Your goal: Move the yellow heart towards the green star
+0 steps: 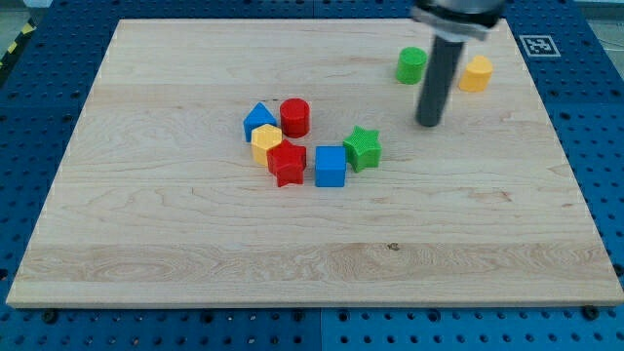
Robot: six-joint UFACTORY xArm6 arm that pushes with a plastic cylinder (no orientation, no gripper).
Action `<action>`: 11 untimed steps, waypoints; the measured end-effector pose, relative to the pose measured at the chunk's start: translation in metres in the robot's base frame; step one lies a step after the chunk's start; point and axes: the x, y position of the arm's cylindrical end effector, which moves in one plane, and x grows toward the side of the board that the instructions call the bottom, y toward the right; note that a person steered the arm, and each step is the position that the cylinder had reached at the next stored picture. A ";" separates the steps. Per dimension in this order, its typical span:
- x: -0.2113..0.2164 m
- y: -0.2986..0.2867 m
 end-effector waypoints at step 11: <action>-0.023 -0.024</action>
